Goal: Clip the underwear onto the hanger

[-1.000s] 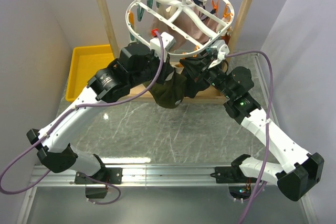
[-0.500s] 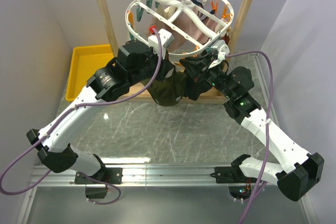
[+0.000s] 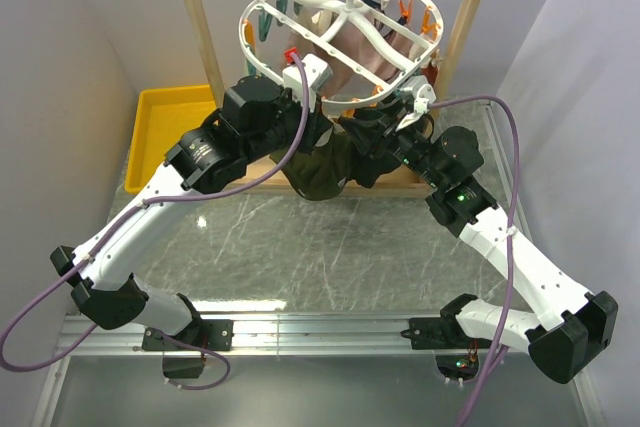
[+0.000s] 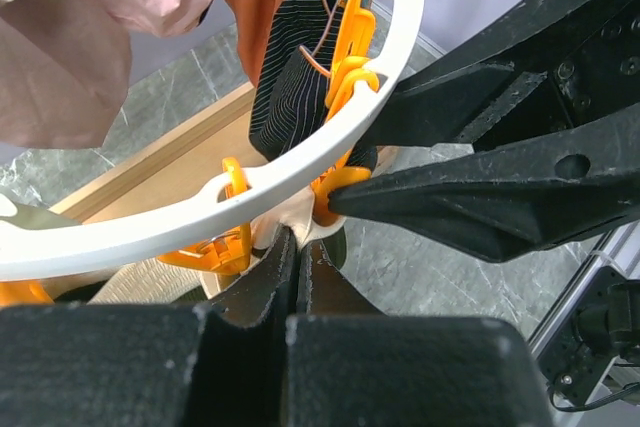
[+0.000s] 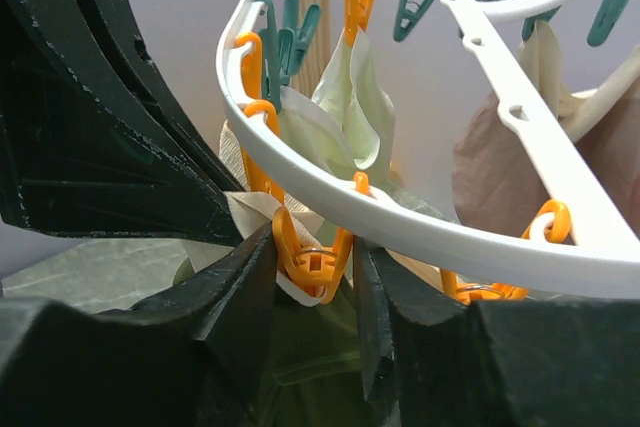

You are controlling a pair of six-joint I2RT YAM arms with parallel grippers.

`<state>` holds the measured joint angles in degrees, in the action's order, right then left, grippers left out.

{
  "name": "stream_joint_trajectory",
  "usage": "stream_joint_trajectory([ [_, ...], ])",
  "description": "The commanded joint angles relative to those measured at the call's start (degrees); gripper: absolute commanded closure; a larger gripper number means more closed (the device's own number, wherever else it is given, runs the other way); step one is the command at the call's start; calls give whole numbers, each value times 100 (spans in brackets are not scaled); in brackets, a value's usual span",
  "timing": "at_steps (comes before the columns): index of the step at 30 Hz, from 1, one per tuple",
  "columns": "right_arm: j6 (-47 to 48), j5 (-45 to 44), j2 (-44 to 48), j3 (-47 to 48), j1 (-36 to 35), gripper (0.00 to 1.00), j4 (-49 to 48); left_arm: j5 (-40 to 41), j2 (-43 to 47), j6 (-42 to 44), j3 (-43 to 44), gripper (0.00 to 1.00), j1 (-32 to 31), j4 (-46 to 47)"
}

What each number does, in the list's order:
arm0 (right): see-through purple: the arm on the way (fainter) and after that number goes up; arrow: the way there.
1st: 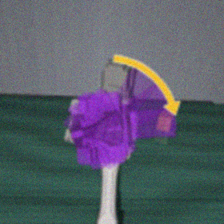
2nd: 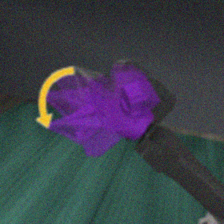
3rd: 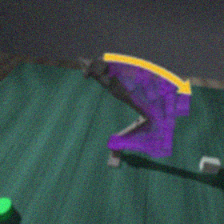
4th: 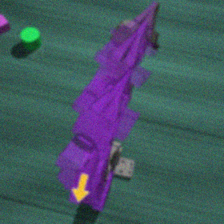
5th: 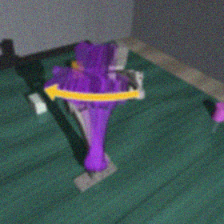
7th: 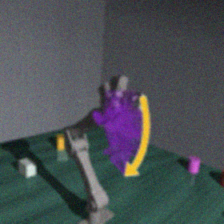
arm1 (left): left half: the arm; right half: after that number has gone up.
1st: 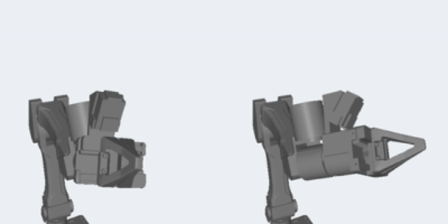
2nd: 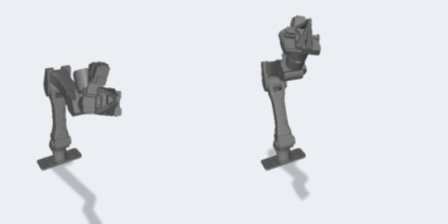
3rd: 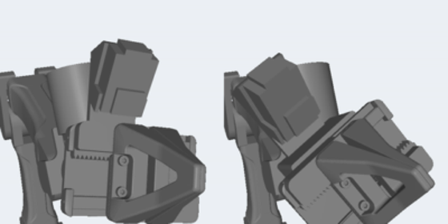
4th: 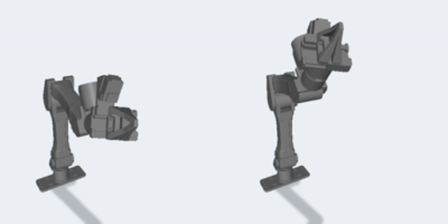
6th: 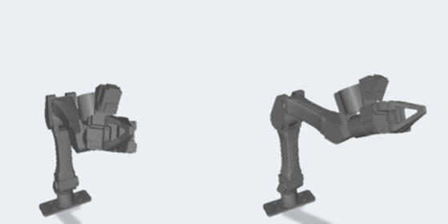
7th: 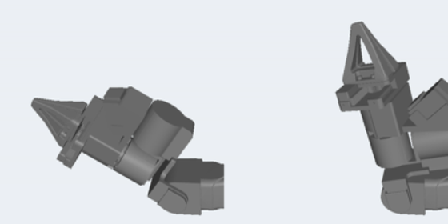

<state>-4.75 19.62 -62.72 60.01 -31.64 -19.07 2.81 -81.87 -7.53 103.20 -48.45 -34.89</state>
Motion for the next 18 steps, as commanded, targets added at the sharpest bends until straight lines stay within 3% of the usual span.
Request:
stream_joint_trajectory([
  [1, 1, -10, -39, 231, -27, 57, 167, -105, 294, 85, 86, 100, 28, 431],
  [18, -52, -2, 172, 397, -27, 32, 404, -237, 408, 173, -361, 100, 37, 431],
])
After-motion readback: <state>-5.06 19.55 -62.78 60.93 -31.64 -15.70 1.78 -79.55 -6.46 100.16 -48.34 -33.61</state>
